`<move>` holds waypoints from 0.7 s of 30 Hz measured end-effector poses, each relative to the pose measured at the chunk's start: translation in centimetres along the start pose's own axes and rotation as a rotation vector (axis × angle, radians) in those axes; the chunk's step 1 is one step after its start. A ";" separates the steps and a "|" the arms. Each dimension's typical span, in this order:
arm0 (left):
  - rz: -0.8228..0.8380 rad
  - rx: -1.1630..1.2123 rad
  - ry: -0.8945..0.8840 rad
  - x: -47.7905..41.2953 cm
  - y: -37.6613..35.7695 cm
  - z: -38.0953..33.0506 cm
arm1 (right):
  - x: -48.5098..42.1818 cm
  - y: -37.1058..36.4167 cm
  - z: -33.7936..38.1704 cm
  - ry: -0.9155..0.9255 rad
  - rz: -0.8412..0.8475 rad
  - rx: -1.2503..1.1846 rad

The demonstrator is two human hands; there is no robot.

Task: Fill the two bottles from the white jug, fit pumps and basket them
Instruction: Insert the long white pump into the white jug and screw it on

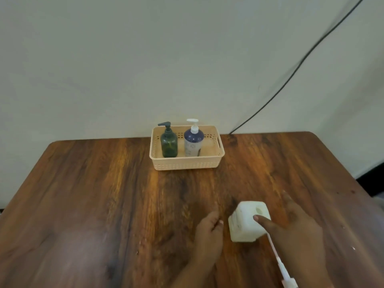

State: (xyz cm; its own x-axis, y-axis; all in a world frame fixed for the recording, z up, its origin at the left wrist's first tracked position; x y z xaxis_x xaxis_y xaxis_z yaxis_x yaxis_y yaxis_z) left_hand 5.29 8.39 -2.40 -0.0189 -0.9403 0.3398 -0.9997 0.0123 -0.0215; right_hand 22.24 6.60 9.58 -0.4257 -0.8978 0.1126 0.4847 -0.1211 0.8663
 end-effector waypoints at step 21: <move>0.158 -0.332 -0.186 -1.1 -5.4 -1.6 | -0.7 -0.2 -10.0 -0.013 -0.012 0.090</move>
State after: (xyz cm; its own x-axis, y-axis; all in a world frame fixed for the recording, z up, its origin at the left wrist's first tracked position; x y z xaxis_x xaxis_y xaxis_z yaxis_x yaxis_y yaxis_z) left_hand 10.71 9.92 -1.12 -0.2000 -0.9631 0.1801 -0.9362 0.2421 0.2548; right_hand 30.03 3.00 4.48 -0.4413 -0.8908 0.1081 0.4094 -0.0927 0.9076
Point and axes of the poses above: each hand's wrist, its own x-axis away from the middle knuckle, its own y-axis out of the back of the hand, z = x × y, the point moved 9 cm from there along -x, towards the middle knuckle, and after that the axes turned 11 degrees about x, right-handed, at the moved point
